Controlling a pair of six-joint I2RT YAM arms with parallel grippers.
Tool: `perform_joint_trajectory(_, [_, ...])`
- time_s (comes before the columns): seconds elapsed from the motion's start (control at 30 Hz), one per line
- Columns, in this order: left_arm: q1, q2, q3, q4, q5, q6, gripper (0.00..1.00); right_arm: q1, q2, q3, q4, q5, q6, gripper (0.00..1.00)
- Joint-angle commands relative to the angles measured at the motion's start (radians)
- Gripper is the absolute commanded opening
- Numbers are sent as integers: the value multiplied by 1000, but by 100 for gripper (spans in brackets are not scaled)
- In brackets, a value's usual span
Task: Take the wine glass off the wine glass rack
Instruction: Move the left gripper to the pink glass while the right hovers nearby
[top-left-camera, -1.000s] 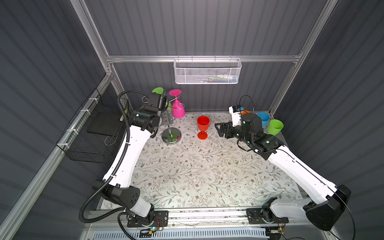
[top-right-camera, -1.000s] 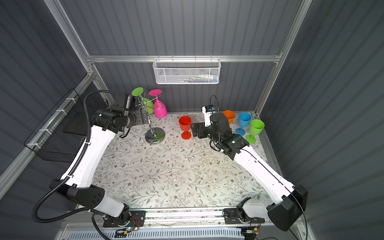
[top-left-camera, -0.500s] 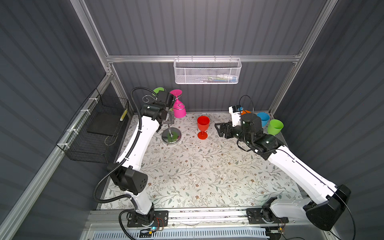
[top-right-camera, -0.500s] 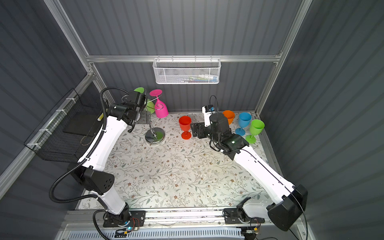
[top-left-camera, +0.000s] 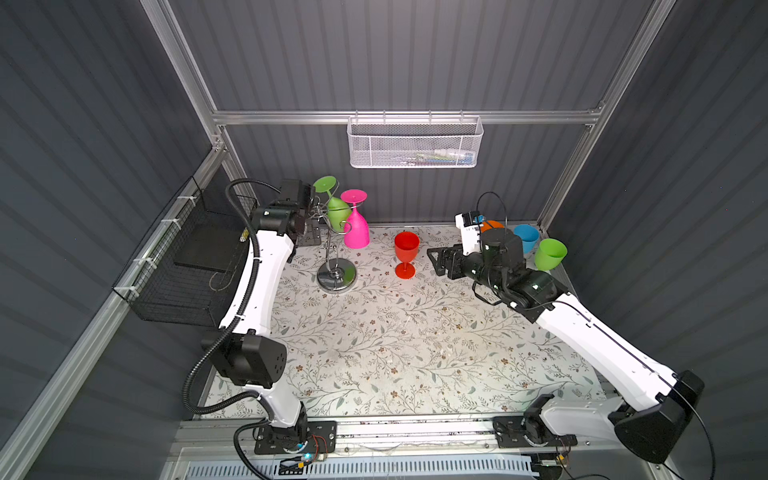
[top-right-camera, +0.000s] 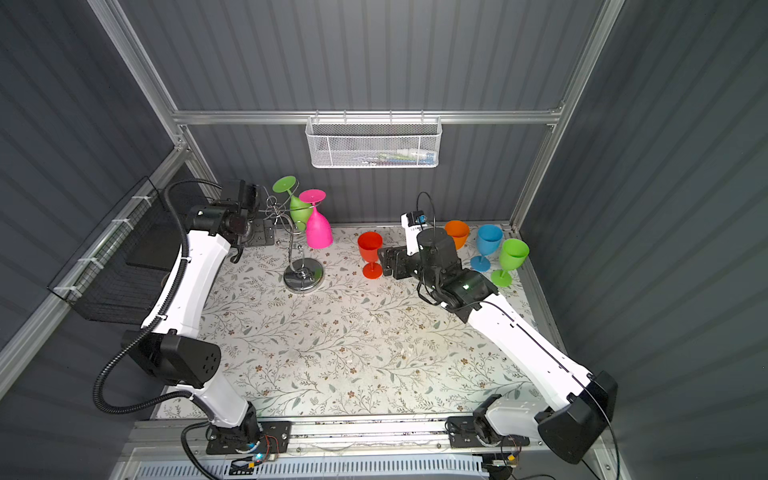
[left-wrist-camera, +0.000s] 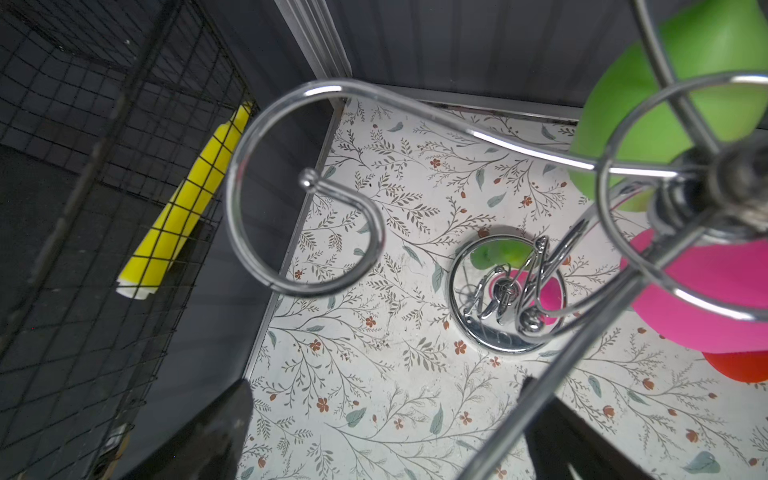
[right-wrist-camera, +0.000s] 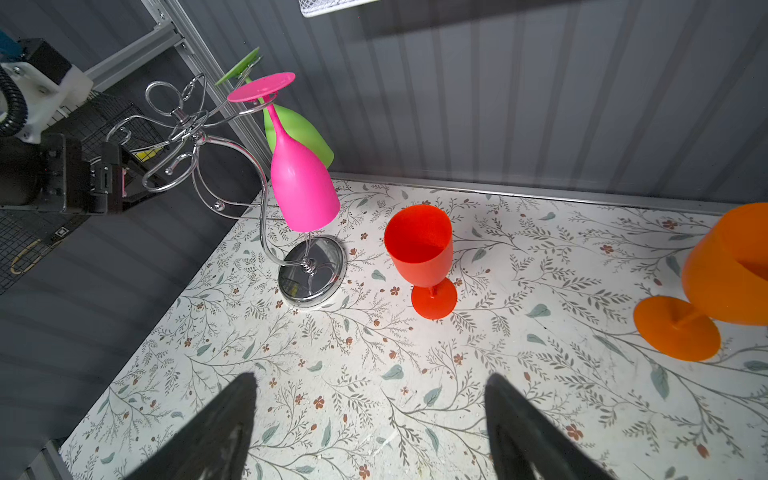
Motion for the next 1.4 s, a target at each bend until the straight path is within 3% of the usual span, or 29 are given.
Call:
perform_joint_trajectory(0.0, [45, -24, 26, 6, 44, 4, 100, 18, 3, 18, 1, 21, -12, 86])
perform_joint_trajectory(0.2, [101, -26, 49, 19, 99, -5, 100, 46, 16, 40, -4, 26, -17, 86])
perform_joint_trajectory(0.93, [85, -146, 117, 31, 376, -52, 100, 77, 40, 66, -4, 33, -20, 86])
perform_joint_trajectory(1.13, [-145, -103, 144, -6, 147, -29, 100, 81, 38, 65, -2, 39, -20, 86])
perform_joint_trajectory(1.37, [-287, -22, 141, -54, -130, -38, 100, 86, 26, 58, -9, 54, -24, 86])
